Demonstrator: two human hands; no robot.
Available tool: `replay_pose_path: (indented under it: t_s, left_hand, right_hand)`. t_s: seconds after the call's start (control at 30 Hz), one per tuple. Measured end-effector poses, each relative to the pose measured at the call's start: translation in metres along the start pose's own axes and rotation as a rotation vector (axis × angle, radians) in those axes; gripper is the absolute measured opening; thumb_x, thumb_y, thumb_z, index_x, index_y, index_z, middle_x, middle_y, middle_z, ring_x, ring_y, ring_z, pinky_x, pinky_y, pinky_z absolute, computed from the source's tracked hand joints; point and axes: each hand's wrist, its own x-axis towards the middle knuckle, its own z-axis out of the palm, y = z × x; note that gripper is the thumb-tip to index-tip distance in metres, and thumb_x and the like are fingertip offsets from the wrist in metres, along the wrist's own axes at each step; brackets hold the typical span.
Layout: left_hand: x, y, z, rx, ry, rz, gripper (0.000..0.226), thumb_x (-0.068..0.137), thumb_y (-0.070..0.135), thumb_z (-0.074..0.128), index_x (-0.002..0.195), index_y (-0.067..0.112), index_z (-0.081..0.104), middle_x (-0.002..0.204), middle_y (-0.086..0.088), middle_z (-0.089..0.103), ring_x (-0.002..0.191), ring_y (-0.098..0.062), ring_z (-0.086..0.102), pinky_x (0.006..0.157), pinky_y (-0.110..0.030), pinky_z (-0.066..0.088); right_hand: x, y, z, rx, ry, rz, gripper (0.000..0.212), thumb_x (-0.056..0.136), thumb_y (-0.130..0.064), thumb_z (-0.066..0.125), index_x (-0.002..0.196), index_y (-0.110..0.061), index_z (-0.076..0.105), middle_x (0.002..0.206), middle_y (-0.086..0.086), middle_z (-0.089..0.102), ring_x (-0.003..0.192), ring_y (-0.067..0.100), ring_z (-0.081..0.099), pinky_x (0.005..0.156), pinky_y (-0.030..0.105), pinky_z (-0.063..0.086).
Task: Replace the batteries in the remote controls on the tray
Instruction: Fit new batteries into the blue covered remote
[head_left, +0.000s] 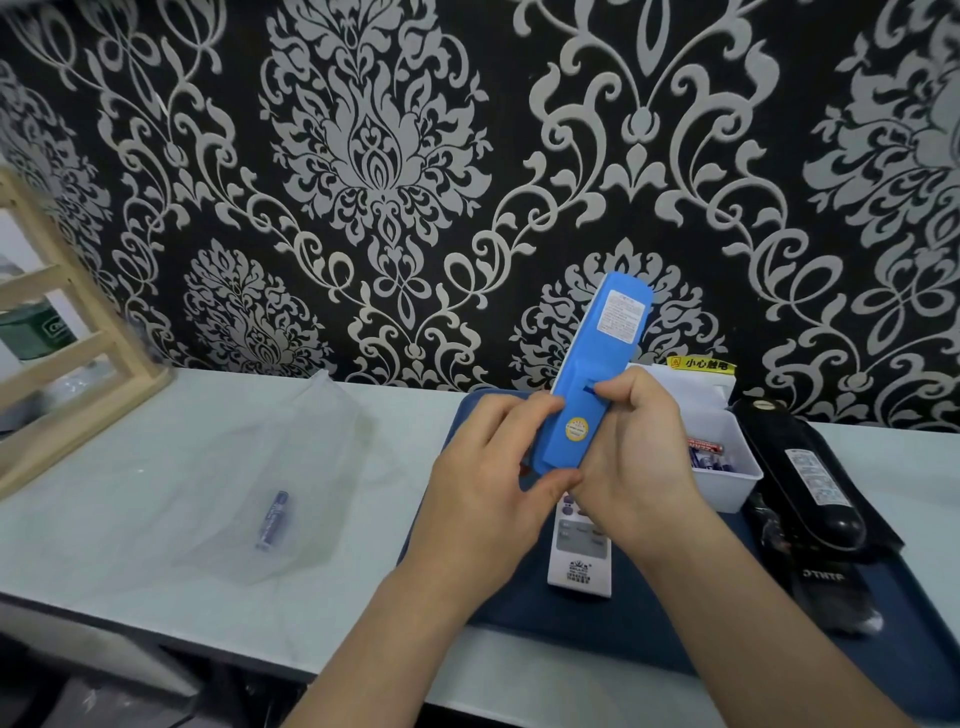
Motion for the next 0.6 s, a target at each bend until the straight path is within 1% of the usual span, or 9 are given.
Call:
replay_pose_path:
  t_s: [0.13,0.27,0.47,0.53,0.6]
  left_hand:
    - [-0.0003,-0.0008,0.0008,0.024,0.009,0.024,0.052,0.076,0.024,0.076,0.124,0.019,0.055,0.109,0.011,0.049,0.094,-0.005,0.053,0.079,-0.019,0.048]
    - [-0.0017,-0.0016,0.0011,0.058,-0.006,0.043,0.054,0.077,0.023,0.077,0.125,0.021,0.052,0.111,0.011,0.048,0.095,-0.007,0.054,0.078,-0.021,0.050]
    - [-0.0008,-0.0010,0.0005,-0.003,-0.003,-0.017,0.052,0.076,0.025,0.076,0.124,0.021,0.056,0.108,0.013,0.049,0.094,-0.004,0.052,0.077,-0.024,0.050]
    - [-0.0009,-0.0007,0.0005,0.007,-0.007,-0.018,0.053,0.075,0.024,0.077,0.123,0.021,0.055,0.108,0.014,0.048,0.093,-0.003,0.052,0.077,-0.022,0.049]
    - [-0.0019,-0.0007,0.0005,0.026,-0.018,-0.008,0.054,0.075,0.024,0.078,0.122,0.024,0.053,0.108,0.015,0.048,0.092,-0.003,0.052,0.076,-0.022,0.048]
  right_hand:
    - [0.0002,0.0004,0.0001,0.016,-0.003,0.006,0.021,0.088,-0.016,0.035,0.098,-0.013,0.053,0.070,0.006,0.053,0.059,0.018,0.059,0.059,0.036,0.054]
    - [0.0005,0.0012,-0.0007,0.020,0.017,0.031,0.024,0.084,-0.014,0.034,0.101,-0.011,0.052,0.076,0.008,0.051,0.065,0.021,0.057,0.061,0.037,0.053]
    - [-0.0009,-0.0007,-0.0002,-0.005,-0.009,0.028,0.024,0.089,-0.019,0.035,0.102,-0.013,0.055,0.066,0.005,0.058,0.059,0.018,0.061,0.054,0.036,0.055]
    - [-0.0002,-0.0004,-0.0011,-0.022,-0.007,0.038,0.023,0.089,-0.019,0.035,0.102,-0.014,0.053,0.066,0.005,0.057,0.060,0.018,0.060,0.056,0.036,0.055]
    - [0.0000,-0.0009,-0.0015,-0.025,0.008,0.051,0.021,0.086,-0.017,0.035,0.098,-0.013,0.052,0.064,0.005,0.055,0.060,0.018,0.058,0.060,0.037,0.054]
